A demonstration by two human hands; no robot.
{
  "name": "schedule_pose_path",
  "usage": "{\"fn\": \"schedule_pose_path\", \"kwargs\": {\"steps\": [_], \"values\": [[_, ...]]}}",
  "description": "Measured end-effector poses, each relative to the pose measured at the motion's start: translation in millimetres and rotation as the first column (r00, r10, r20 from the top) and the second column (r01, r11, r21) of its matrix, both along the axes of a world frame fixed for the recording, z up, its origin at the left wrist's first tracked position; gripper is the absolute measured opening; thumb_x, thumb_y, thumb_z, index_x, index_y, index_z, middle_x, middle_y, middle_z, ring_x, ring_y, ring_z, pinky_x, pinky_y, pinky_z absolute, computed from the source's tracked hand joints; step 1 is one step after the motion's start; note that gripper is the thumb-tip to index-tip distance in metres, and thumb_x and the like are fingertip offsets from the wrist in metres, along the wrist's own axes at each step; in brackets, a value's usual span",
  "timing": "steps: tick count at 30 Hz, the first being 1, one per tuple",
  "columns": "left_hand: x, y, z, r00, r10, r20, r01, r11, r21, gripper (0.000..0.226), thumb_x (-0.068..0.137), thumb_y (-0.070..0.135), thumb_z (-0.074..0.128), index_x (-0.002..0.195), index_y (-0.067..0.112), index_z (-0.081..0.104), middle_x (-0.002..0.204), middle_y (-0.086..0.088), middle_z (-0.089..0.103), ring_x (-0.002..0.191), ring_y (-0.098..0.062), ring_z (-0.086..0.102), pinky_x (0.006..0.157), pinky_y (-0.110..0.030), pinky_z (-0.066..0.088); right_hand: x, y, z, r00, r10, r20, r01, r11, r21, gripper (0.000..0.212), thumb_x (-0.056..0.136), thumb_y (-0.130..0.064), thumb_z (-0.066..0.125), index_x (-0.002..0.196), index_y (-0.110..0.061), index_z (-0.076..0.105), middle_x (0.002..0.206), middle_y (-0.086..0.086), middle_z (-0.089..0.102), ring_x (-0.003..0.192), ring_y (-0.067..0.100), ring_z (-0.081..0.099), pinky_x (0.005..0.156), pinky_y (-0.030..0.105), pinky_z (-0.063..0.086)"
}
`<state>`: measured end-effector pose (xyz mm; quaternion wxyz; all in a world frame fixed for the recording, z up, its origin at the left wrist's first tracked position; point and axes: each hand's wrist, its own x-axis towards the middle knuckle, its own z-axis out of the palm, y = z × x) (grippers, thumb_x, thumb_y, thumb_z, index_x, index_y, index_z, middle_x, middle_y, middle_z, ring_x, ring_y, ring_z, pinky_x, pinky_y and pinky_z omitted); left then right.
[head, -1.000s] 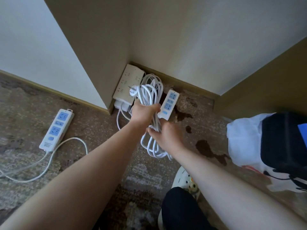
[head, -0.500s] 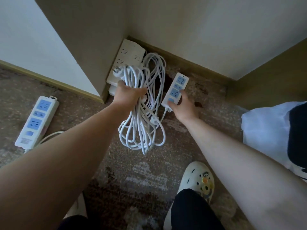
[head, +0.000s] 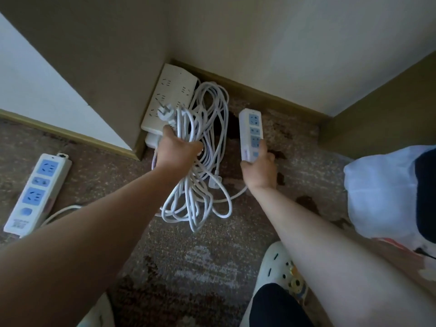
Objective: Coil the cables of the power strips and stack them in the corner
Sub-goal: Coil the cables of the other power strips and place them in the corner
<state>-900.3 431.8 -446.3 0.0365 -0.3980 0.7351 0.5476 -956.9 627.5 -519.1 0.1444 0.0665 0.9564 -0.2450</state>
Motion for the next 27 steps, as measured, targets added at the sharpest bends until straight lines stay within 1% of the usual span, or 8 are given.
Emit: {"fn": "schedule_pose_path", "kwargs": {"steps": [3, 6, 9, 12, 14, 17, 23, 27], "values": [[-36.9, 8.9, 6.2, 0.991, -0.129, -0.021, 0.128, 0.990, -0.059, 0.055, 0.084, 0.026, 0.066, 0.127, 0.013, 0.036, 0.081, -0.005, 0.055, 0.055, -0.014, 0.054, 0.033, -0.019, 0.039, -10.9, 12.5, 1.5, 0.999, -0.014, -0.031, 0.015, 1.000, 0.027, 0.071, 0.093, -0.030, 0.061, 0.153, -0.034, 0.023, 0.132, 0.013, 0.039, 0.102, 0.038, 0.059, 0.077, 0.038, 0.049], [-89.0, 18.8, 11.8, 0.965, -0.259, -0.050, 0.250, 0.959, -0.137, 0.061, 0.082, 0.026, 0.069, 0.133, 0.012, 0.039, 0.088, -0.001, 0.055, 0.069, -0.014, 0.057, 0.049, -0.024, 0.044, -33.0, 18.1, 4.6, 0.999, -0.025, -0.027, 0.027, 0.997, 0.069, 0.065, 0.097, -0.034, 0.058, 0.152, -0.038, 0.025, 0.135, 0.016, 0.035, 0.096, 0.039, 0.061, 0.074, 0.035, 0.046], [-128.4, 25.0, 7.8, 0.937, -0.349, 0.006, 0.341, 0.911, -0.230, 0.057, 0.085, 0.024, 0.070, 0.131, 0.010, 0.040, 0.090, 0.000, 0.053, 0.065, -0.008, 0.047, 0.047, -0.020, 0.032, -48.4, 23.6, 4.0, 0.998, 0.037, 0.047, -0.041, 0.995, 0.094, 0.055, 0.101, -0.037, 0.051, 0.151, -0.041, 0.031, 0.139, 0.016, 0.033, 0.091, 0.035, 0.059, 0.076, 0.031, 0.047], [-136.8, 22.6, -8.7, 0.935, -0.346, 0.073, 0.350, 0.881, -0.317, 0.073, 0.083, 0.027, 0.072, 0.141, 0.008, 0.031, 0.123, -0.013, 0.054, 0.087, -0.021, 0.056, 0.060, -0.023, 0.041, -48.6, 26.4, 0.0, 0.985, 0.121, 0.120, -0.132, 0.988, 0.081, 0.051, 0.104, -0.037, 0.043, 0.153, -0.041, 0.029, 0.141, 0.012, 0.031, 0.082, 0.026, 0.054, 0.071, 0.030, 0.048], [-129.8, 18.6, -22.9, 0.935, -0.342, 0.098, 0.353, 0.855, -0.380, 0.091, 0.082, 0.031, 0.073, 0.149, 0.008, 0.016, 0.141, -0.019, 0.042, 0.114, -0.032, 0.053, 0.083, -0.035, 0.048, -44.4, 29.6, -2.7, 0.978, 0.178, 0.113, -0.188, 0.978, 0.089, 0.054, 0.104, -0.040, 0.042, 0.155, -0.038, 0.026, 0.142, 0.011, 0.030, 0.091, 0.029, 0.059, 0.078, 0.033, 0.052], [-112.2, 11.9, -35.5, 0.892, -0.403, 0.205, 0.449, 0.732, -0.512, 0.102, 0.082, 0.044, 0.069, 0.153, 0.012, 0.002, 0.153, -0.017, 0.028, 0.133, -0.038, 0.036, 0.106, -0.048, 0.037, -33.4, 33.9, -7.6, 0.971, 0.219, 0.096, -0.227, 0.970, 0.086, 0.058, 0.104, -0.044, 0.040, 0.158, -0.035, 0.022, 0.142, 0.011, 0.028, 0.113, 0.034, 0.055, 0.095, 0.039, 0.051], [-53.1, 26.5, -37.3, 0.798, -0.480, 0.365, 0.586, 0.476, -0.656, 0.113, 0.077, 0.075, 0.051, 0.149, 0.027, -0.022, 0.161, -0.004, -0.016, 0.146, -0.035, 0.006, 0.114, -0.058, 0.014, -22.0, 27.3, -9.6, 0.968, 0.204, 0.148, -0.217, 0.973, 0.083, 0.059, 0.103, -0.052, 0.031, 0.157, -0.042, 0.010, 0.158, 0.008, 0.014, 0.131, 0.035, 0.042, 0.098, 0.044, 0.050], [-15.6, 38.9, -48.5, 0.710, -0.544, 0.448, 0.687, 0.396, -0.609, 0.128, 0.065, 0.086, 0.051, 0.142, 0.031, -0.037, 0.147, -0.004, -0.046, 0.144, -0.037, -0.018, 0.113, -0.057, 0.003, -18.5, 28.8, -6.1, 0.952, 0.232, 0.198, -0.240, 0.971, 0.015, 0.064, 0.097, -0.067, 0.030, 0.156, -0.047, 0.013, 0.167, -0.001, -0.005, 0.147, 0.032, 0.027, 0.101, 0.040, 0.046]]}}
